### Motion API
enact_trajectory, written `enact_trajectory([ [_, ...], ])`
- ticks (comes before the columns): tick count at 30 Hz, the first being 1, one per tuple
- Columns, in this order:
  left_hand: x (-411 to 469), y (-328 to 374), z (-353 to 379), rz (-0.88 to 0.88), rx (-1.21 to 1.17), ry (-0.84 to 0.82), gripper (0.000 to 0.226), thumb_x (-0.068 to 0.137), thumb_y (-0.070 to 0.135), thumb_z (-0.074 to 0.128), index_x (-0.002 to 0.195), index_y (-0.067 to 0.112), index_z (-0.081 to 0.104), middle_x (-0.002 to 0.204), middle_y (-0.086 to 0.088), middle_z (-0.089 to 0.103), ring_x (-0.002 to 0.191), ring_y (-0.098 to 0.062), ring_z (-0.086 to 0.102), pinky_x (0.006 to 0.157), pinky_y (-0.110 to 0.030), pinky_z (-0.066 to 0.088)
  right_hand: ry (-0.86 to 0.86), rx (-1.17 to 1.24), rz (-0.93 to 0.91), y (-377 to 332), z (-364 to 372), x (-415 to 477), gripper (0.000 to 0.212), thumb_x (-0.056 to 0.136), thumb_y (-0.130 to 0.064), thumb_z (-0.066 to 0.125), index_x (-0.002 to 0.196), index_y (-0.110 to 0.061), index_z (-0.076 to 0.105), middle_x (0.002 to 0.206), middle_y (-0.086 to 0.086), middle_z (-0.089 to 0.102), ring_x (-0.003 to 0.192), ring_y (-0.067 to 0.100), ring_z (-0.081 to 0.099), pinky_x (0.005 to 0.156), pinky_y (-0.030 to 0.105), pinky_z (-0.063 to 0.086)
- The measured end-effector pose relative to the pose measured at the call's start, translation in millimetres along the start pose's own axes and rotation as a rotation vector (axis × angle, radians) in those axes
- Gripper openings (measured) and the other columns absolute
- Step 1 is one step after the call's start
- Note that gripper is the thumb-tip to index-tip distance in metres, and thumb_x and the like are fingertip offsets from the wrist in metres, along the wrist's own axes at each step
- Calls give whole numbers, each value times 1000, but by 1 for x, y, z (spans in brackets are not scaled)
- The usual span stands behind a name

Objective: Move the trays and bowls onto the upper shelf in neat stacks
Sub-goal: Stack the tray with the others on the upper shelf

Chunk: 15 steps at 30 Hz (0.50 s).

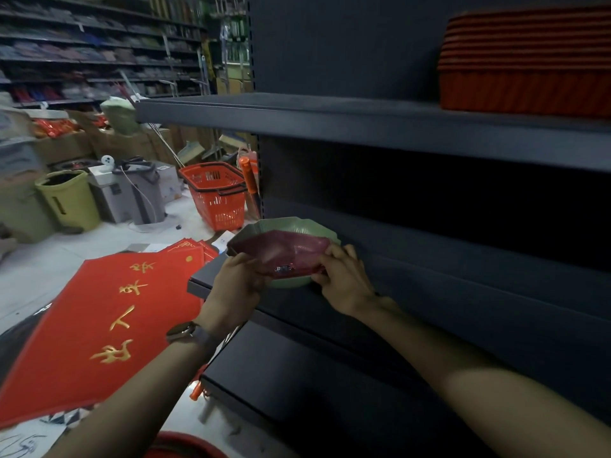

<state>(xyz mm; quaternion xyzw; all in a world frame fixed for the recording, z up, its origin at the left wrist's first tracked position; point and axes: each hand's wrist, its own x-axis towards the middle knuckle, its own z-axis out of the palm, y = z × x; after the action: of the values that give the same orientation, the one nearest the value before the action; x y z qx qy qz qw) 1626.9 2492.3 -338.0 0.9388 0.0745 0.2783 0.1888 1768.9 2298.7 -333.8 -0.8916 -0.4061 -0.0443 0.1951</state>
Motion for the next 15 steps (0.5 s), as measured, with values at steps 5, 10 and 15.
enact_trajectory([
  [5, -1, -1, 0, -45, -24, 28, 14, 91, 4, 69, 93, 16, 76, 96, 1, 65, 91, -28, 65, 78, -40, 54, 91, 111, -7, 2, 0, -4, 18, 104, -26, 63, 120, -22, 71, 120, -9, 41, 113, 14, 34, 109, 34, 42],
  [10, -6, 2, -4, -65, -67, 74, 14, 95, 7, 70, 99, 20, 75, 101, 3, 65, 94, -22, 66, 81, -38, 53, 173, 210, 14, 7, -11, -11, 20, 103, -33, 65, 118, -20, 71, 121, -7, 38, 119, 11, 43, 106, 23, 43],
  [15, -7, 12, -14, 4, -68, 154, 13, 91, 3, 74, 94, 17, 75, 103, 1, 68, 93, -22, 66, 76, -26, 44, 118, 235, 95, 9, -28, -19, 26, 103, -46, 60, 121, -28, 66, 113, -2, 56, 107, 15, 58, 102, 38, 52],
])
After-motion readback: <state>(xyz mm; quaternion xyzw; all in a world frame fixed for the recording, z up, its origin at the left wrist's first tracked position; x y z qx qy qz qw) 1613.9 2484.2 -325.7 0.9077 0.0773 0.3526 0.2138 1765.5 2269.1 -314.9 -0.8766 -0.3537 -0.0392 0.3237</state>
